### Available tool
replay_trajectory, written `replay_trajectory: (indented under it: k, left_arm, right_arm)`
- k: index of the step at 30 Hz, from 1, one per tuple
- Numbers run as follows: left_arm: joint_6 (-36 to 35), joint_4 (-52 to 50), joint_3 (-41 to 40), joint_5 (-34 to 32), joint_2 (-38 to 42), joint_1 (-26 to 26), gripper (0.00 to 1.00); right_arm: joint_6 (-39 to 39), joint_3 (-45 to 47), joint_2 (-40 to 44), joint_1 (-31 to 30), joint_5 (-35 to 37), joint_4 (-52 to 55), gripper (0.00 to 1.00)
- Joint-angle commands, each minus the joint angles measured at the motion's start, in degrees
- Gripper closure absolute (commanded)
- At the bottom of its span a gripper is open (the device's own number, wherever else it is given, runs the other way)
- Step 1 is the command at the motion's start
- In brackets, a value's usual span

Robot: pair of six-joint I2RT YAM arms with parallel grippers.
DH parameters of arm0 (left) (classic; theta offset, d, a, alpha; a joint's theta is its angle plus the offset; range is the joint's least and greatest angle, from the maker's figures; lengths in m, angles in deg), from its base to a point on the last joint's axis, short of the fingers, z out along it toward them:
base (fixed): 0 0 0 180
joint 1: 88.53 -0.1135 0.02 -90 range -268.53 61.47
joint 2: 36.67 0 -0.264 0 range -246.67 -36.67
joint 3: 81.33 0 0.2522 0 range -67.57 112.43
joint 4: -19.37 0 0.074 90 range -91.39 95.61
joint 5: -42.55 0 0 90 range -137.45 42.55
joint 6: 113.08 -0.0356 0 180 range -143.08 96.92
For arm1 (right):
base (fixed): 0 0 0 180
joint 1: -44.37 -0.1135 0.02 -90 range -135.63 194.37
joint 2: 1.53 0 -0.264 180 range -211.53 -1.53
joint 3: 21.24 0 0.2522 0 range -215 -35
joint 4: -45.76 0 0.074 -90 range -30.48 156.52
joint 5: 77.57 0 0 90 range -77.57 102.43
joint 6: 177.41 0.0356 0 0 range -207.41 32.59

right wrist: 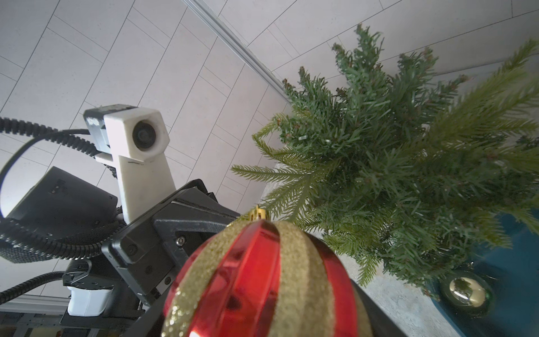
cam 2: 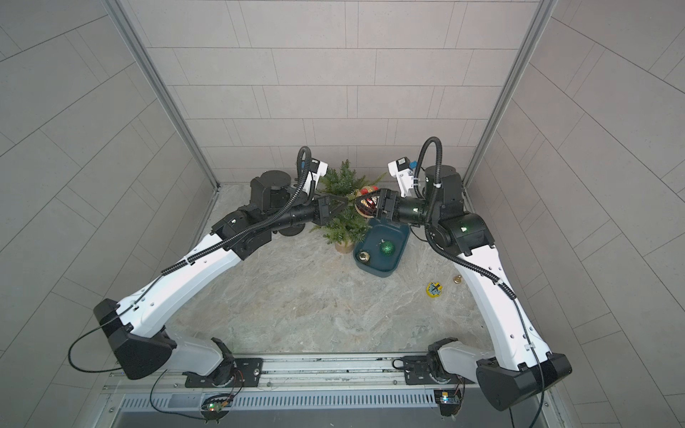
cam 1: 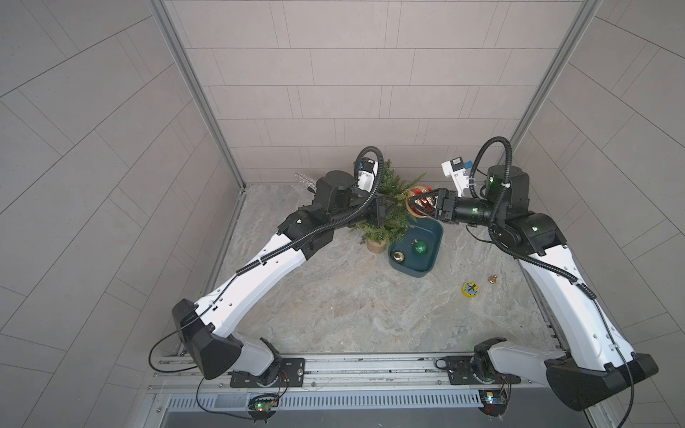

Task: Decorate the small christmas tree with ornaments
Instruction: Hang an ornament on the christmas tree.

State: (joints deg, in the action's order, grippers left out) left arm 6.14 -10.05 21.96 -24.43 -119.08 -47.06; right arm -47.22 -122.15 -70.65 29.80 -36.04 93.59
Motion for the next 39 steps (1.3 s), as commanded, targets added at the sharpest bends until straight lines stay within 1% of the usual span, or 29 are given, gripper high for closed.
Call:
replay_trajectory:
  k: [1,14,26,27,30,31,32,33,35,39]
  left_arm:
    - [1.09,2.36,-0.72,1.40,-0.39,-0.51,1.00]
    - [1.90,2.84,-2.09,1.96,0.29,-0.86,1.00]
    - [2.03,2.85,-2.00,2.02,0.49,-0.87,1.00]
    - [2.08,2.96,-2.13,1.93,0.65,-0.82,0.96]
    - [2.27,3.32,-2.68,1.67,0.98,-0.87,0.91]
    - [2.42,3.34,-2.78,1.57,1.02,-0.83,0.84]
    - [2.43,3.33,-2.85,1.53,1.09,-0.86,0.81]
    - [2.52,3.50,-2.88,1.50,1.03,-0.79,0.80]
    - [2.68,3.61,-2.88,1.49,0.99,-0.87,0.73]
    - [3.04,4.01,-2.88,1.41,0.66,-0.79,0.67]
  right_arm:
    - [0.77,1.03,1.11,0.46,-0.14,-1.36,0.33]
    - [2.89,6.75,4.59,1.74,-1.18,-3.86,0.33]
    - [8.99,14.71,8.46,1.76,-3.47,-13.40,0.32]
    - [9.63,15.51,8.73,1.80,-3.61,-14.31,0.32]
    - [10.33,17.46,9.34,1.76,-3.39,-15.61,0.32]
    - [10.34,18.05,9.50,1.78,-3.35,-15.67,0.32]
    - [10.43,18.47,9.63,1.74,-3.30,-15.75,0.32]
    - [10.64,19.04,9.86,1.80,-3.30,-16.13,0.32]
    - [11.68,20.06,10.35,1.82,-3.61,-17.66,0.32]
    - [13.08,21.36,11.09,1.79,-3.74,-19.80,0.31]
